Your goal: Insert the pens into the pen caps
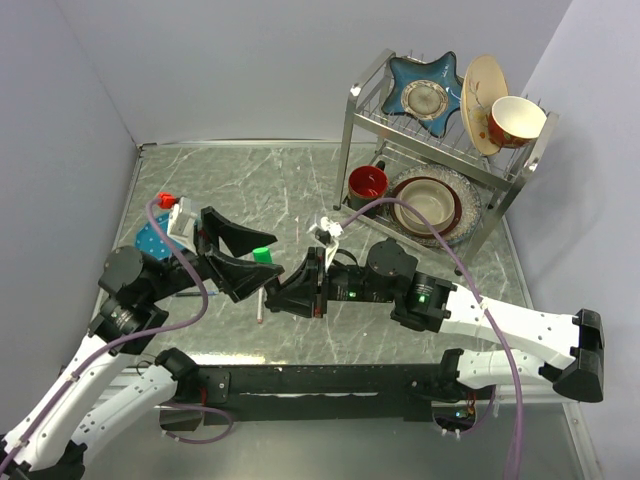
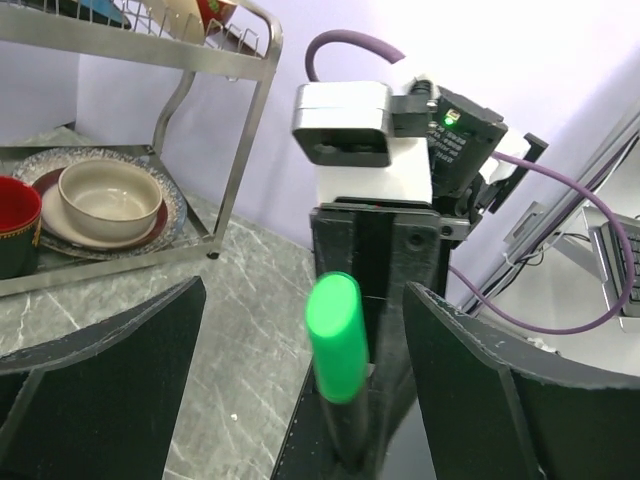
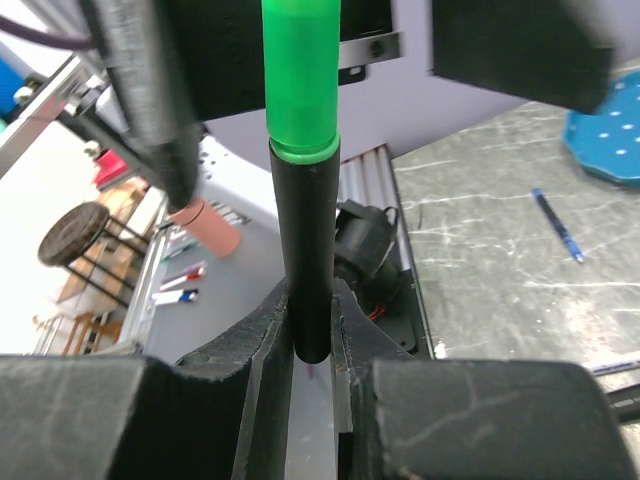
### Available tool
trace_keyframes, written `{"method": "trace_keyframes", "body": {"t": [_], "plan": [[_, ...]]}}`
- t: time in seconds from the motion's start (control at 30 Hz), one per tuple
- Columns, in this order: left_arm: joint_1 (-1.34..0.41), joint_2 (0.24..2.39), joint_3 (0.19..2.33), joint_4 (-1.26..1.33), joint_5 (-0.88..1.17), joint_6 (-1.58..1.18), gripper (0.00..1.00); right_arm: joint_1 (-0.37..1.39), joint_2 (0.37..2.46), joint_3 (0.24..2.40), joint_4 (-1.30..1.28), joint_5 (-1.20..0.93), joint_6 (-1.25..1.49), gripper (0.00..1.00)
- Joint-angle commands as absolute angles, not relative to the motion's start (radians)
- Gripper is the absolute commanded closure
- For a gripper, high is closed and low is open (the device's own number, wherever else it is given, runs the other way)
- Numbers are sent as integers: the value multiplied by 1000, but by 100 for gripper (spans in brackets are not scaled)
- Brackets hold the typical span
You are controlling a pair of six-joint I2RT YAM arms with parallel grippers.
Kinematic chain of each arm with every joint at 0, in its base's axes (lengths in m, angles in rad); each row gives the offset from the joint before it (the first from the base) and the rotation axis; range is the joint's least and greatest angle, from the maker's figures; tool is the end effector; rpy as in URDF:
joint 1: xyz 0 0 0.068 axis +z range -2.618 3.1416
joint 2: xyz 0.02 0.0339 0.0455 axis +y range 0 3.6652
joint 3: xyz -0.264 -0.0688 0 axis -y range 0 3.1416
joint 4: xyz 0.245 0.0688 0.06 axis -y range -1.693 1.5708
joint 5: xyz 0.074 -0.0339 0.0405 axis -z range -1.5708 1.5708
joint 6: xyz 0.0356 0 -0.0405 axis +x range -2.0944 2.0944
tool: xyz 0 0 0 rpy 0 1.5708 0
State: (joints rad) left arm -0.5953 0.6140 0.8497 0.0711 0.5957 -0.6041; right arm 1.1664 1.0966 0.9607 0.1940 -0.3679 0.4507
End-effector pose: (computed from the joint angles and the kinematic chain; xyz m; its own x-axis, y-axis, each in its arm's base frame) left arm 0.0940 -0.0878 0.4124 -0.3094 -0.3583 -0.8808 0.8886 0.2210 -0.4020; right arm 0.0895 0.2416 0.3808 -0.4146 0.0642 -0.9077 -0.9093 0.0101 0.4161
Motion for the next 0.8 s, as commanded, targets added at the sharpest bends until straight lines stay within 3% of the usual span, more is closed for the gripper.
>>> {"method": "trace_keyframes", "body": {"t": [0.0, 0.33, 0.63, 0.73, 0.77], "plan": [[-597, 623, 905, 58, 586, -565, 16, 1166, 1063, 957, 244, -431, 434, 100], [-597, 615, 923, 63, 575, -580, 17, 1164, 1057, 960, 196, -419, 422, 100], [-597, 595, 902, 71, 584, -594, 26, 1164, 1060, 965, 201, -417, 431, 100], [-597, 589, 888, 89, 603, -603, 42, 1166, 1060, 976, 201, -416, 433, 100], [-597, 588, 878, 95, 606, -617, 62, 1164, 1058, 979, 201, -411, 433, 100]]}}
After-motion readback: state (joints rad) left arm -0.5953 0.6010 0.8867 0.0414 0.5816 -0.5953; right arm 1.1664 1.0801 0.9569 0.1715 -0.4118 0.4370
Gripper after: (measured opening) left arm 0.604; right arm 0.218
